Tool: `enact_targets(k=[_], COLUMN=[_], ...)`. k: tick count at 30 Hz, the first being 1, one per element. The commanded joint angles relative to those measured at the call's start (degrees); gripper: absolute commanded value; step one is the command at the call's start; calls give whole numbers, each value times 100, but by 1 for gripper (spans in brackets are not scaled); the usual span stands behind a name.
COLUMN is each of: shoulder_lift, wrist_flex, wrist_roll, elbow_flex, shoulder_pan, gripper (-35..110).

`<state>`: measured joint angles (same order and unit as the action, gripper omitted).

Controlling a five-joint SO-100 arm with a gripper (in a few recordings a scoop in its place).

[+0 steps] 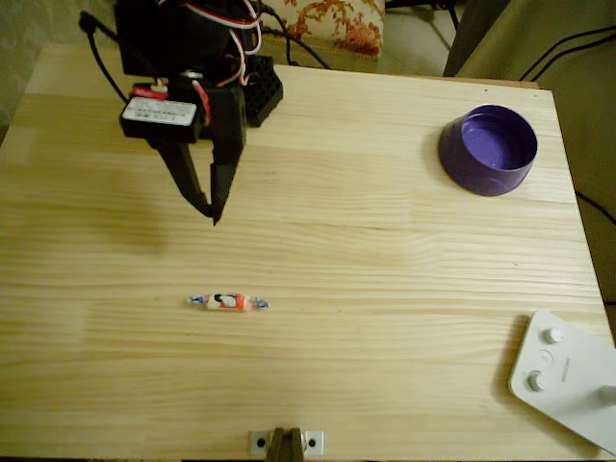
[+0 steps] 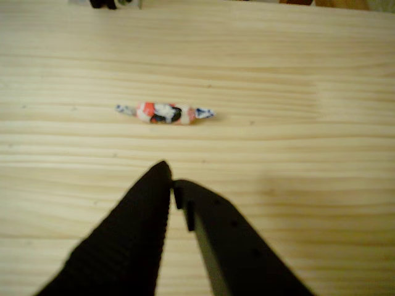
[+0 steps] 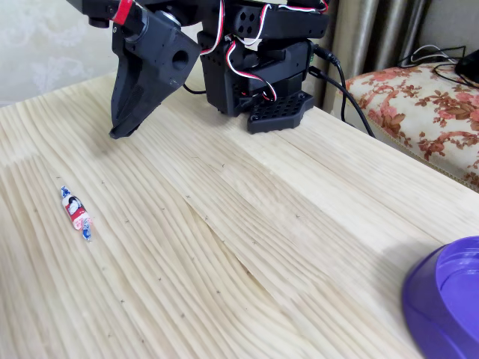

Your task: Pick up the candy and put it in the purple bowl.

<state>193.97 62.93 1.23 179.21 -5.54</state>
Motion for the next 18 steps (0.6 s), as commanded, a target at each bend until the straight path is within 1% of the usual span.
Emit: enact_targets(k=[1, 5, 18], shoulder_lift=[396, 396, 396], wrist_flex=[26, 26, 26], wrist_roll=[62, 53, 35], elbow_flex=[-97, -105, -97], shoulder_pan=[-97, -237, -220], gripper=[0, 0, 0])
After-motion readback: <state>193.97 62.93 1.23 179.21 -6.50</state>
